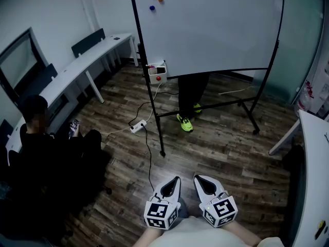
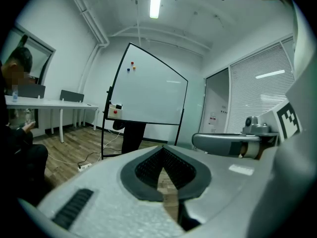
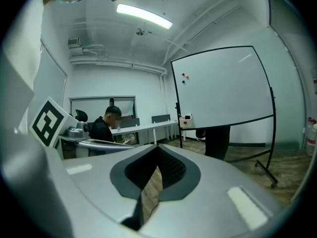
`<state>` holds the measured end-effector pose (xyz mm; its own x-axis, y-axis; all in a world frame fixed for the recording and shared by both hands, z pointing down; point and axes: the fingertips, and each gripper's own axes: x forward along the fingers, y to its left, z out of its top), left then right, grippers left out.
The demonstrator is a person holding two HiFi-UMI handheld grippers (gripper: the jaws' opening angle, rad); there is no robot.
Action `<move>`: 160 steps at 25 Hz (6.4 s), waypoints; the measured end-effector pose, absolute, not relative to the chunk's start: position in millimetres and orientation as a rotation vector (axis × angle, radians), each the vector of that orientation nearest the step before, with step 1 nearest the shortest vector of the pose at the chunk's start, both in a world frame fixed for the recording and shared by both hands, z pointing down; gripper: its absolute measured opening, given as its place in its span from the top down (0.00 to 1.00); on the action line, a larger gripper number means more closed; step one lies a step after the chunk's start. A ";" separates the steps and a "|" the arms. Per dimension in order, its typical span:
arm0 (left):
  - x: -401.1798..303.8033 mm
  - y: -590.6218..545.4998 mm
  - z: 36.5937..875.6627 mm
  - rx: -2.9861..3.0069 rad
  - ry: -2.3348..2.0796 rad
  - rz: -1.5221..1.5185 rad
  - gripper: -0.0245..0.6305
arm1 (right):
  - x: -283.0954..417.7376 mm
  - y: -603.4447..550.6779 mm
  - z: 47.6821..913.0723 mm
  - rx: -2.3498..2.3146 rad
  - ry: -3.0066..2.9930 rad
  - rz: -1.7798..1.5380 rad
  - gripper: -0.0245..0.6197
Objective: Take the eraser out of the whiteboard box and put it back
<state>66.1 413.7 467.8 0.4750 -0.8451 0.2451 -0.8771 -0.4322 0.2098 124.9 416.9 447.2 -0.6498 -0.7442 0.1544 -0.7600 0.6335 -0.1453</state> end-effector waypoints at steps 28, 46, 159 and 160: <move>5.7 216.1 457.7 2.453 -1.403 0.189 0.96 | 49.3 227.1 426.1 1.203 -2.831 0.292 0.95; -49.0 120.5 452.3 2.471 -1.398 0.167 0.96 | -9.3 135.1 424.1 1.207 -2.805 0.254 0.95; -100.0 -226.3 456.4 2.133 -1.845 0.114 0.96 | -56.7 -267.6 422.9 0.734 -2.925 0.075 0.57; -100.7 -226.8 456.6 2.128 -1.849 0.113 0.96 | -57.9 -268.5 424.4 0.727 -2.921 0.077 0.57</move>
<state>-100.7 -226.8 456.6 0.1600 -0.9509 0.2650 -0.9760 -0.1122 0.1866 -57.9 -268.5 424.4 -0.8755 -0.4630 0.1385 -0.4696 0.8827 -0.0179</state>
